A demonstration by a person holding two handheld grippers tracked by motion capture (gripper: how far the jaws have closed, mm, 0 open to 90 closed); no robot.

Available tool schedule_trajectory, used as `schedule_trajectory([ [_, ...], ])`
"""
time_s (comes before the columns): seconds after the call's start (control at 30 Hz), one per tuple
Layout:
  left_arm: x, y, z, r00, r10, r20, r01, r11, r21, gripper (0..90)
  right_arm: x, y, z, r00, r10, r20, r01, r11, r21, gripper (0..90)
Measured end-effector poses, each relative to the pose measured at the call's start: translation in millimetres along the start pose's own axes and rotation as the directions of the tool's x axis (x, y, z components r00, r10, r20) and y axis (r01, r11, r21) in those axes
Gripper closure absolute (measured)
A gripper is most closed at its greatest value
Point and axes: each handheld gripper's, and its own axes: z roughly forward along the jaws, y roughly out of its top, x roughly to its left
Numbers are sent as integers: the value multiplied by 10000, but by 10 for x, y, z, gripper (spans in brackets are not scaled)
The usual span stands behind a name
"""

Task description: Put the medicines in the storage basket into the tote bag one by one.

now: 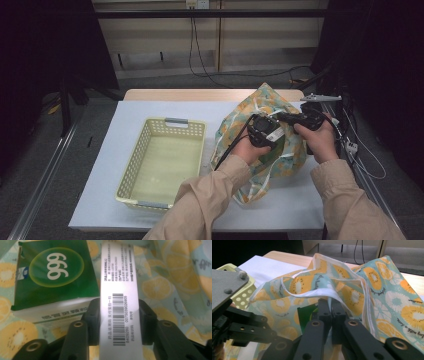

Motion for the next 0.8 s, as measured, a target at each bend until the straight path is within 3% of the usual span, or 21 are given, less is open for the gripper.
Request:
schedule_trajectory([
  [0.07,11,-1,-25,9995,2,-329,-1,10000,40,359,-4,-5,2,10000,-19,-4,19,10000,1,897],
  [0.13,24,-25,-101,9989,-302,-354,302,9995,-3,266,-8,-11,6,10000,-33,21,33,10000,29,897],
  [0.27,70,-96,-304,9986,-263,-459,261,9996,-63,224,-8,-22,10,10000,-9,-6,9,10000,23,896],
  [0.37,73,-162,-491,9987,-265,-425,250,9990,-365,183,-8,-49,18,10000,-46,23,46,10000,66,896],
  [0.47,58,-247,-666,9995,13,-301,-23,9994,-339,149,-1,-74,11,10000,-26,16,26,10000,87,896],
  [0.53,29,-295,-739,10000,-52,-25,51,9989,-459,143,3,-89,-1,10000,-6,49,6,9999,110,896],
  [0.63,-30,-362,-829,9996,294,-32,-295,9981,-549,123,0,-107,-10,10000,-20,65,20,10000,91,896],
  [0.8,-109,-508,-833,9991,413,124,-409,9989,-245,107,-3,-131,-21,10000,20,72,-21,10000,92,896],
])
